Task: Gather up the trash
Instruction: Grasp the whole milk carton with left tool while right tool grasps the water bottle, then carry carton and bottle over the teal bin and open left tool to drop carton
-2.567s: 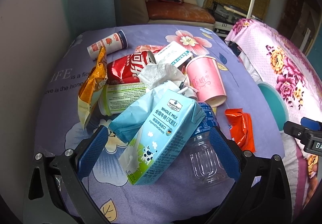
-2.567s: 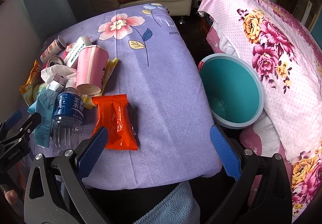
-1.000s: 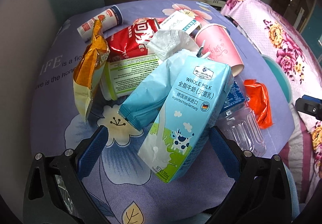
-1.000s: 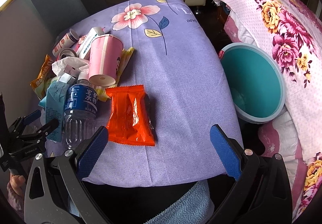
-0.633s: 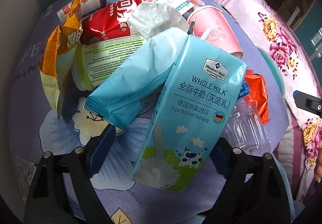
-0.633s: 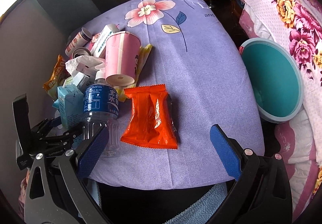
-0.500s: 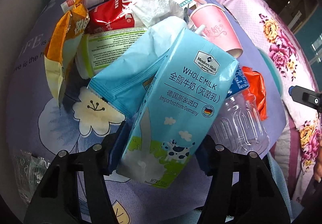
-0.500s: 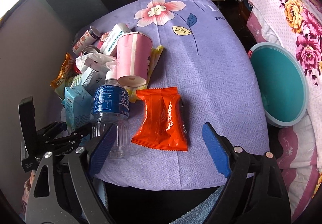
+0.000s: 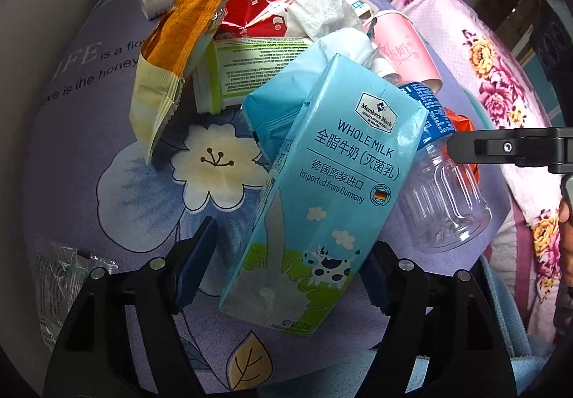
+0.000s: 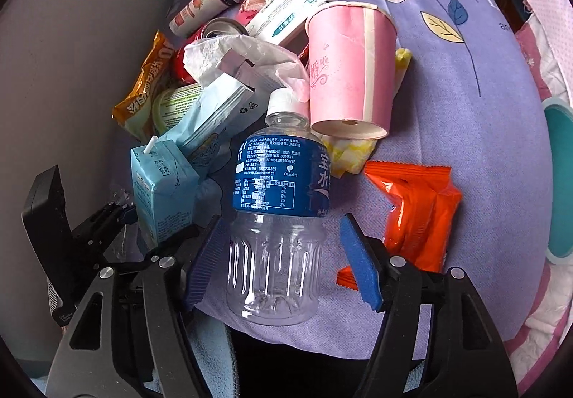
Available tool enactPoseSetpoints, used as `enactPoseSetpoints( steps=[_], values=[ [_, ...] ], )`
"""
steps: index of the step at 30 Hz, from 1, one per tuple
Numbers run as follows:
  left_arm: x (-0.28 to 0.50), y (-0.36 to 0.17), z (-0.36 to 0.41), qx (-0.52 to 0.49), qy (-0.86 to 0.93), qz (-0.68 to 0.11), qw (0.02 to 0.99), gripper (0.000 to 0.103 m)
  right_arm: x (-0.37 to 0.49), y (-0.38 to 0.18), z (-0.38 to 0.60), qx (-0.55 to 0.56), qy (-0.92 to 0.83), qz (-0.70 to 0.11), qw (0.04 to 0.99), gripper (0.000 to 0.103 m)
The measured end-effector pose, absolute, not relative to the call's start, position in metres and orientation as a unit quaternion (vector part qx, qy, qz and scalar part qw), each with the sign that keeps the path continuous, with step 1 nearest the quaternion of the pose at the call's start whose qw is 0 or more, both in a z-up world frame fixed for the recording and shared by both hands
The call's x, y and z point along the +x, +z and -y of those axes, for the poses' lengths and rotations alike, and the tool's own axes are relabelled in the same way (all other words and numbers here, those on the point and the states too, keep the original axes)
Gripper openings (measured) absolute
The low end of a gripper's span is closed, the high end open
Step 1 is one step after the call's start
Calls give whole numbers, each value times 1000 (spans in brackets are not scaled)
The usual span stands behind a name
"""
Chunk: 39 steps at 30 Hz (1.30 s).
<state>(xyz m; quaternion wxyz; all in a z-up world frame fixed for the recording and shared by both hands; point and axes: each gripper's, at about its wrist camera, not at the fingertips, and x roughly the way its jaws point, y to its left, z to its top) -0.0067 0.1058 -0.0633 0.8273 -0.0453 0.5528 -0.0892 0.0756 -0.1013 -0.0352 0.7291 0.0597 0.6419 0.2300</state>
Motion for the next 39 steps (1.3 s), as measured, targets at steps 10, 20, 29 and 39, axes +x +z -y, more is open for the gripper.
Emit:
enactPoseSetpoints(
  steps=[10,20,29,39],
  values=[
    [1,-65,-98,-44,-91,-547,831,61,79,-53,87,62,240,-649,719,63],
    [-6,-33,-94,-55,-92,-531,840,56,70,-12,122,119,275,-601,741,62],
    [-5,-51,-81,-30,-97,-555,825,56,64,-35,119,92,276,-631,719,63],
    [-3,-71,-98,-48,-96,-571,814,57,72,-64,104,66,267,-669,691,70]
  ],
)
